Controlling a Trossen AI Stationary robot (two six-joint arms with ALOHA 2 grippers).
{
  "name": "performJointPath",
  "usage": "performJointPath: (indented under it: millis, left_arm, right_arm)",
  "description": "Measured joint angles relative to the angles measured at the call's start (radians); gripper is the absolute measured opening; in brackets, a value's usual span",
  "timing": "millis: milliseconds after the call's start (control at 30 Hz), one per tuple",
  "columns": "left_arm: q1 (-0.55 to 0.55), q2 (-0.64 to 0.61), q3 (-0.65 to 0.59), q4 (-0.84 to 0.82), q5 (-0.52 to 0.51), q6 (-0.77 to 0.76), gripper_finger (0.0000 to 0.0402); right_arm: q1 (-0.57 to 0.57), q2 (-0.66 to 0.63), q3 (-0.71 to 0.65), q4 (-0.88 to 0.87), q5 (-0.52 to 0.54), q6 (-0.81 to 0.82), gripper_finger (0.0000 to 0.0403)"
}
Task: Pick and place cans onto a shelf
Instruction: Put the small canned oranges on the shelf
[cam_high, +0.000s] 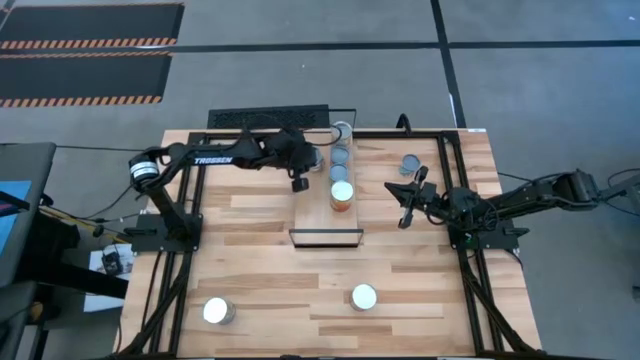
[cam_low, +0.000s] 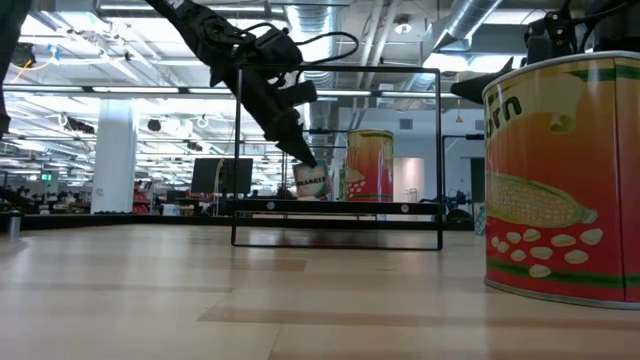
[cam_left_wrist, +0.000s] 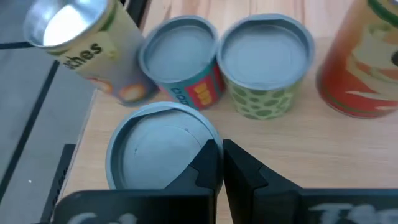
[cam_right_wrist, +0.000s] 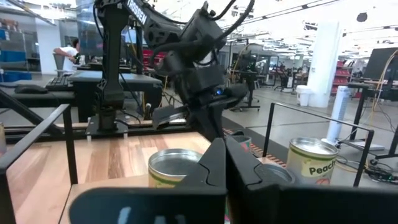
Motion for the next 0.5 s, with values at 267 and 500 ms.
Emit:
performJointPath:
  millis: [267,500]
  left_arm:
    - [0.014,0.051,0.018,0.007,0.042,-0.002,0.0000]
    - [0.014,0.064,0.031,0.013,0.069,-0.013,0.0000]
  right_arm:
    - [0.000,0.000,0.000,0.005,0.000,0.000,0.0008]
    - [0.000,0.000,0.000,0.000,0.000,0.000,0.0008]
